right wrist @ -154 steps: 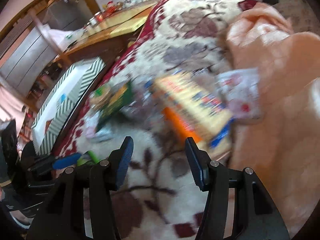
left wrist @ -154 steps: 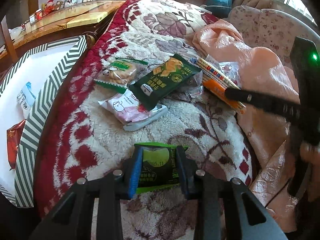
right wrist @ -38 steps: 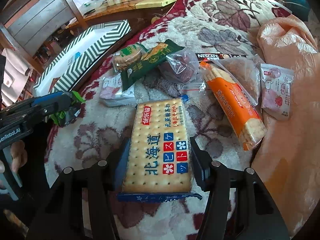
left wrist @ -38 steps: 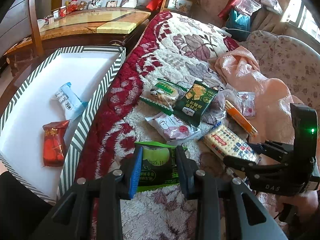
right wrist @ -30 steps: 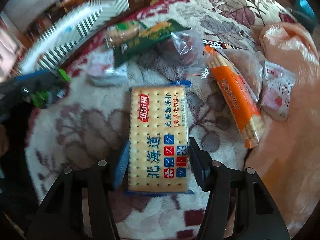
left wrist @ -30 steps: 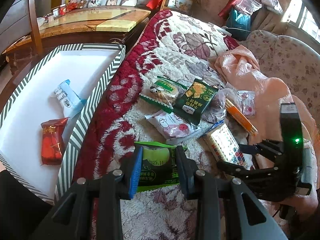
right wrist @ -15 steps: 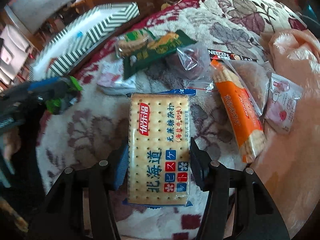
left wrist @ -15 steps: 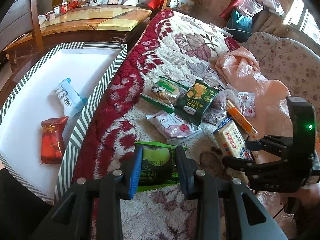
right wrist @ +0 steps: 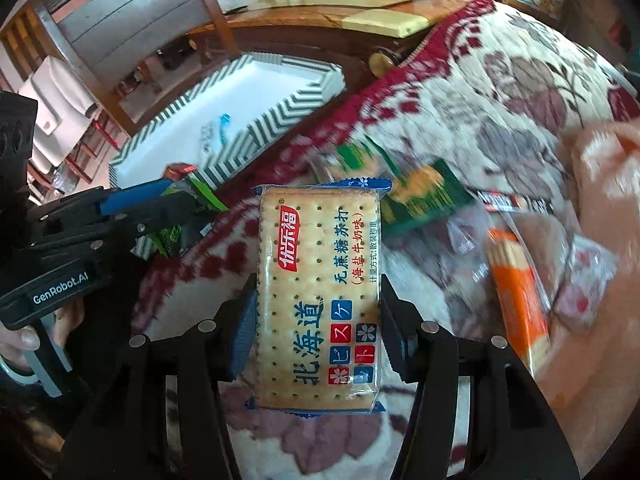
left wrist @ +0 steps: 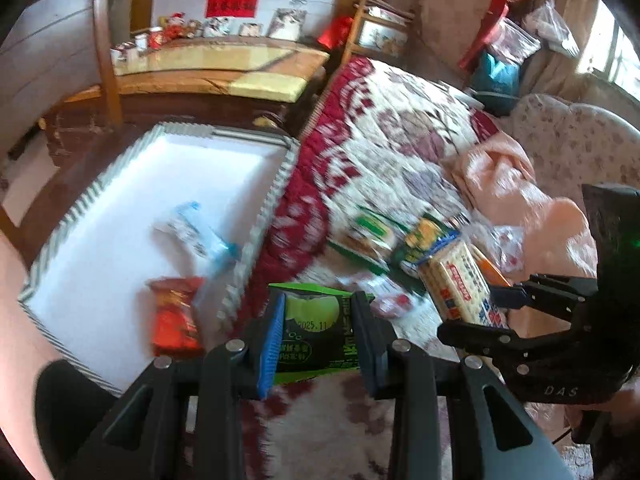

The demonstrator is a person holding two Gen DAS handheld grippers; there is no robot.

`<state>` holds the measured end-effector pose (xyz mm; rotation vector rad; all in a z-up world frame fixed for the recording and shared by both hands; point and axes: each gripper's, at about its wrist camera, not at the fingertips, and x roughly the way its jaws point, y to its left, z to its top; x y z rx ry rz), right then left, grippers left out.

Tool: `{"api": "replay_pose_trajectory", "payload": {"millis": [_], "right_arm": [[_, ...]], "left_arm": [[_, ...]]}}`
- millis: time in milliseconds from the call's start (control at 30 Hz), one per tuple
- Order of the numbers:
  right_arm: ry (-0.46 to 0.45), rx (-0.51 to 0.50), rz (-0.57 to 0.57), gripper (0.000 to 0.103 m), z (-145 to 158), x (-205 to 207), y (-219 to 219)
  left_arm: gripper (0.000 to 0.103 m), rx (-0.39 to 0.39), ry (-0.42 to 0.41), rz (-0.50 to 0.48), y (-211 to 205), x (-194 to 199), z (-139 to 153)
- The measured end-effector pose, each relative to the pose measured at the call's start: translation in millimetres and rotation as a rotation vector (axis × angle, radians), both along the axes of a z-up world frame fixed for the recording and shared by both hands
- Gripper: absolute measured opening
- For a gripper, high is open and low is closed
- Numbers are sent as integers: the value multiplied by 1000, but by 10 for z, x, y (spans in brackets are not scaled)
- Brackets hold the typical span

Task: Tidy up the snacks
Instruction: 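Carry green packet and cracker pack to the tray and release both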

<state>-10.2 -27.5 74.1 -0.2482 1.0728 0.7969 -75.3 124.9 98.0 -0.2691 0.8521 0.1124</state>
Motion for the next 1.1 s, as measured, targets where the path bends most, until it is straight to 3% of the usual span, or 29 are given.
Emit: {"api": "replay_pose_trajectory", "payload": {"millis": [300,667,1100], "right_arm": [[-16,22,75,54,148,52,498],[-4,43,152,54,216,106,1108],[24,36,182,54,140,155,1383]], "left_arm": [[36,31,-10,124,503,-42,118],[36,25,28,207,883,-69,24],[36,-21,66,277,1179,-103,-135]]}}
